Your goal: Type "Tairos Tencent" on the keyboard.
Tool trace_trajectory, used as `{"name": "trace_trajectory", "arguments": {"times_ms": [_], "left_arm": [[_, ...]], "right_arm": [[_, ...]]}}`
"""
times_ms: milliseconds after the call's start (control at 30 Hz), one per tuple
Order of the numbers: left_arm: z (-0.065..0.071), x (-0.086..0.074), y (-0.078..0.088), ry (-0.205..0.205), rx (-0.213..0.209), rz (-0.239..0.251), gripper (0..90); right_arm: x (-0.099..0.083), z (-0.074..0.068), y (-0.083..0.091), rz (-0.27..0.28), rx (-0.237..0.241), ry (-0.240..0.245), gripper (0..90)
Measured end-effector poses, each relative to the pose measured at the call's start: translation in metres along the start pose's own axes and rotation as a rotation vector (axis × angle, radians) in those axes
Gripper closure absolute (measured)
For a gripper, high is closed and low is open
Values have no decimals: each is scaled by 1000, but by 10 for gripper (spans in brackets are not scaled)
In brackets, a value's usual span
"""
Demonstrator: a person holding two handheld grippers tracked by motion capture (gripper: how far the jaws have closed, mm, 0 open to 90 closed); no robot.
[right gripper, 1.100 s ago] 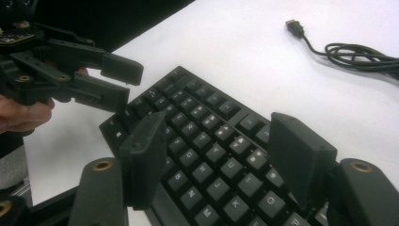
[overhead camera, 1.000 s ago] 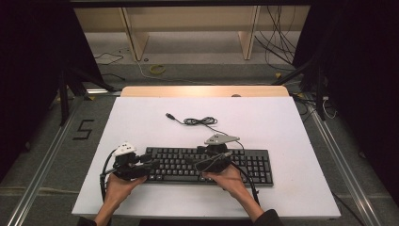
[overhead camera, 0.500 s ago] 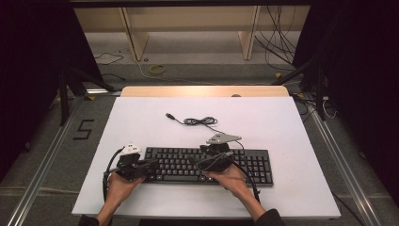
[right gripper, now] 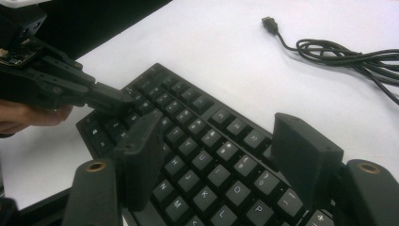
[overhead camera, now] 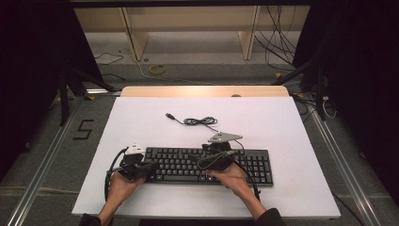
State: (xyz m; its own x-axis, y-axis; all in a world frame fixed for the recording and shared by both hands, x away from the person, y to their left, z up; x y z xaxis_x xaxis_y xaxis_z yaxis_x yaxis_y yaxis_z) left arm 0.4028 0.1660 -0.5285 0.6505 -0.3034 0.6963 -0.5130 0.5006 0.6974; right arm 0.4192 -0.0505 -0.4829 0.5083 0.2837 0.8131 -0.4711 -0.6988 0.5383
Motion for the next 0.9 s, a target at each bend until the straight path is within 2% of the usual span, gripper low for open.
{"name": "trace_trajectory", "arguments": {"times_ms": [233,467,900], "left_arm": [[0,0,1,-3,4,3,894],[5,7,8,-4,5,65,853],[16,13,16,10,-62,159,590]], "right_arm": [[0,0,1,-1,-2,-3,359],[0,2,2,0,-4,-7,360],[0,1,2,1,3,-1,415]]}}
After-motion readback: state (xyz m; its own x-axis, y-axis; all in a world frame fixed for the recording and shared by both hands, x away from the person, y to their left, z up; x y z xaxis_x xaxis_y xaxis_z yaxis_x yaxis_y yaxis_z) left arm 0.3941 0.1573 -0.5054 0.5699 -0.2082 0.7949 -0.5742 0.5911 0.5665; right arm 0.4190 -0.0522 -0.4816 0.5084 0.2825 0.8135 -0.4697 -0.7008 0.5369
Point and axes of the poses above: each handheld gripper's, and its own axes: y roughly backward along the jaws, x roughly out of its top, z roughly to its right, the point moved 7 cm from there along -y, roughly forward along the jaws, and after that the axes turned 1 degree about x, right-handed, at the moved point
